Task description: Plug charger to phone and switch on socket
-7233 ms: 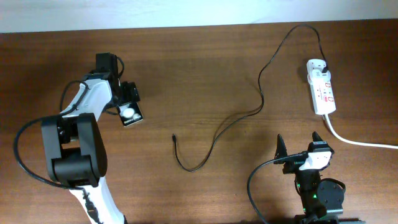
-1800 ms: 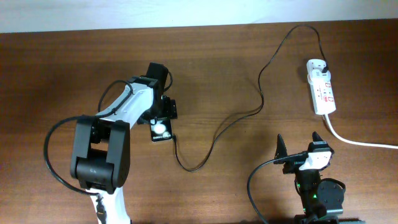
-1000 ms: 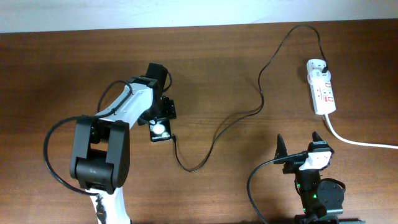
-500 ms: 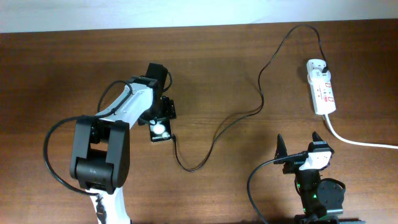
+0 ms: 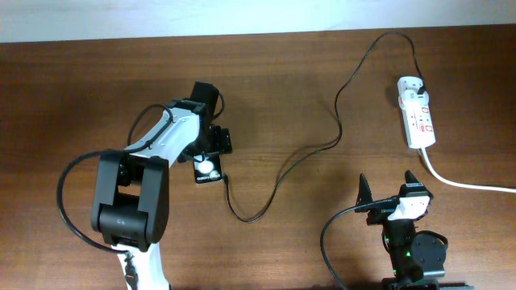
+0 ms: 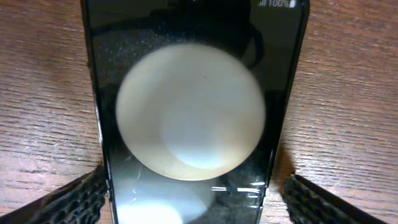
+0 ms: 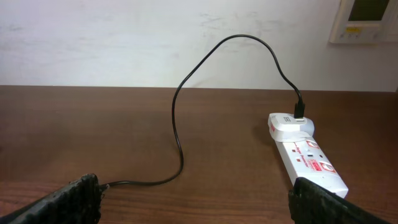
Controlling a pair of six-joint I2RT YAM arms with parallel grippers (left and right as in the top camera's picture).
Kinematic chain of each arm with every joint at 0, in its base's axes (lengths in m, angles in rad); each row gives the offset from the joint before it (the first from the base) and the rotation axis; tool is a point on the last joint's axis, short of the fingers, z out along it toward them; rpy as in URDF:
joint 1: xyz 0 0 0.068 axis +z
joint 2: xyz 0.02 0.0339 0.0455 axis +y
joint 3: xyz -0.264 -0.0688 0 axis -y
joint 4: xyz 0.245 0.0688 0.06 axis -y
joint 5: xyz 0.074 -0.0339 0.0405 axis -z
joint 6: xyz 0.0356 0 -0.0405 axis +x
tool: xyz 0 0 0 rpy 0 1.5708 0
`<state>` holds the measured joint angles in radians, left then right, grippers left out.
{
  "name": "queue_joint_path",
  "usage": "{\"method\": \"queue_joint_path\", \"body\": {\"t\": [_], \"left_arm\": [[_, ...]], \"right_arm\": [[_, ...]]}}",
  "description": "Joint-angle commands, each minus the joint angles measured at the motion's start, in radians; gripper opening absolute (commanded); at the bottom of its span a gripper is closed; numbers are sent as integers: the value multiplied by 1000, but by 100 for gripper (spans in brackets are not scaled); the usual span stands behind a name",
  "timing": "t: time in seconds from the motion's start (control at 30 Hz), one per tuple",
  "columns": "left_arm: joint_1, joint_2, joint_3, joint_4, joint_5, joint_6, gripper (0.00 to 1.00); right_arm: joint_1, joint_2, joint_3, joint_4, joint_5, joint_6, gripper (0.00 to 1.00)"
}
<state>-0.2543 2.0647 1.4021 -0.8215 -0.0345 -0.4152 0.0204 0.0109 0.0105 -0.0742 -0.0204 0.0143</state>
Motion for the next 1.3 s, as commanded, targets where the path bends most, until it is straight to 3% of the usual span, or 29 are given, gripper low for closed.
{"method": "queue_joint_path", "body": {"t": [0.0, 0.07, 0.27, 0.5, 0.73, 0.8, 1.03, 1.27], "left_arm": [[6, 48, -45, -3, 34, -6, 88], [6, 48, -45, -3, 34, -6, 84], [6, 48, -45, -2, 34, -6, 87], [6, 48, -45, -2, 34, 1, 75], [6, 37, -34, -10, 35, 5, 73], [15, -4, -12, -27, 35, 28, 66], [82, -209, -7, -32, 63, 32, 69], [193, -291, -7, -32, 525, 144, 70]], "right_arm": [[6, -7, -5, -4, -10, -7, 99], [6, -7, -5, -4, -10, -7, 99], [6, -7, -5, -4, -10, -7, 98], [6, -7, -5, -4, -10, -7, 99], [6, -7, -5, -4, -10, -7, 99], [6, -7, -5, -4, -10, -7, 99], [6, -7, -5, -4, -10, -7, 99], [6, -7, -5, -4, -10, -7, 99]]}}
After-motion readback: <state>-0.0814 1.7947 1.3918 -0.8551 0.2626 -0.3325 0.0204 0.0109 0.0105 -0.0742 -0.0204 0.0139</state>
